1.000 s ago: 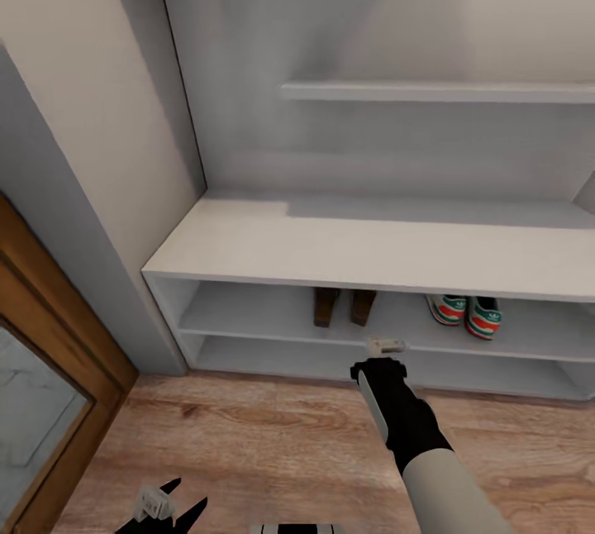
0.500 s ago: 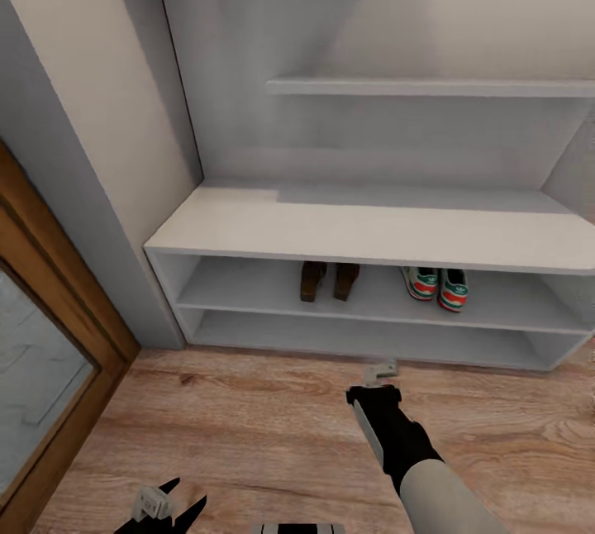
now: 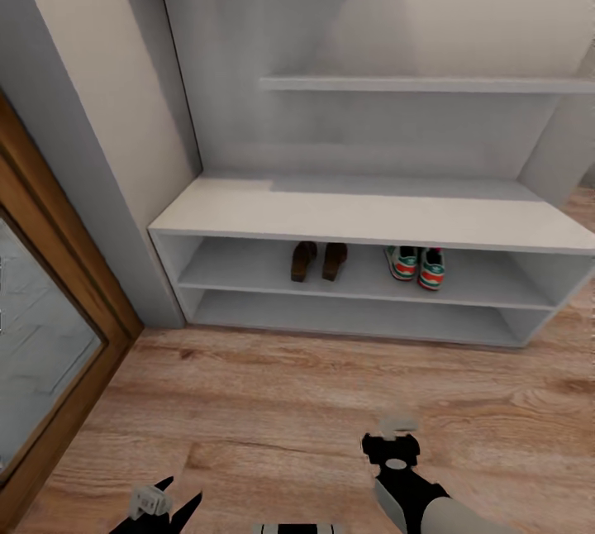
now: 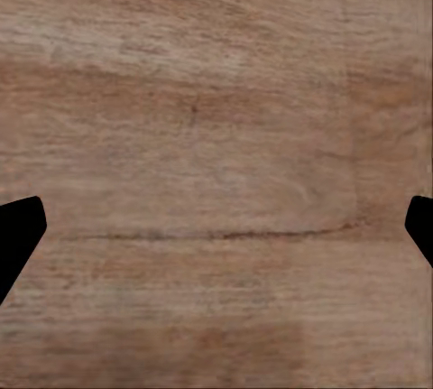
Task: Pick up the two gym shoes and the two sandals from the corridor floor and place them onto the hallstand (shoe rack) in the corridor, making sure they are on the rack and not on the floor. Arrange them so the two gym shoes are next to each other and the two sandals are next to each other.
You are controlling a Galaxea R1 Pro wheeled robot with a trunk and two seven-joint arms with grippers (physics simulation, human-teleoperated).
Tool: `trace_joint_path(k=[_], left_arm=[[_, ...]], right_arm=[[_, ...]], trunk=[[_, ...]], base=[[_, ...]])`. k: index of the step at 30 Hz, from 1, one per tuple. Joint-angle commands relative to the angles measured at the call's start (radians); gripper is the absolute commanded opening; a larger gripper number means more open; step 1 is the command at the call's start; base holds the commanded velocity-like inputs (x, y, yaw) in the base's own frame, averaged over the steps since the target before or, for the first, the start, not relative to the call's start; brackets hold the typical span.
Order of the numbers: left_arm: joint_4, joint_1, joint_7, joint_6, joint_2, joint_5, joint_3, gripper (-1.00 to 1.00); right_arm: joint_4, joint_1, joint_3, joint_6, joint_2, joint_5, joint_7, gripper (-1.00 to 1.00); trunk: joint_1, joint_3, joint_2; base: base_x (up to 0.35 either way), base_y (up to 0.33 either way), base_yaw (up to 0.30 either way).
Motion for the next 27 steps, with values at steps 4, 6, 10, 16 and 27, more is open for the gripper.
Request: trace_joint_path(k=[4, 6, 10, 16, 27], left_arm=[[0.001, 0.001, 0.016, -0.003, 0.002, -0.004, 0.007, 1.00], [0.002, 0.002, 0.027, -0.003, 0.003, -0.004, 0.007, 1.00], [0.002, 0.002, 0.057, -0.003, 0.005, -0.004, 0.006, 1.00], [0.000, 0.017, 0.083, -0.004, 0.010, -0.001, 0.008, 1.00], [-0.008, 0.023, 0.096, -0.004, 0.016, 0.002, 0.020, 1.00]], right_arm=[[0.095, 0.004, 0.006, -0.129, -0.058, 0.011, 0.089, 1.00], [0.099, 0.004, 0.006, -0.136, -0.070, 0.011, 0.117, 1.00], [0.104, 0.012, 0.007, -0.144, -0.101, 0.012, 0.171, 1.00], [0.106, 0.047, 0.007, -0.150, -0.144, 0.009, 0.205, 1.00], [0.106, 0.084, 0.007, -0.150, -0.146, 0.007, 0.204, 1.00]], trunk=[[-0.001, -0.001, 0.000], [-0.001, -0.001, 0.000], [-0.001, -0.001, 0.000], [-0.001, -0.001, 0.000], [-0.001, -0.001, 0.000]], base=[[-0.070, -0.018, 0.000], [-0.024, -0.006, 0.000], [-0.010, -0.003, 0.000], [-0.001, 0.000, 0.000], [0.000, 0.000, 0.000]])
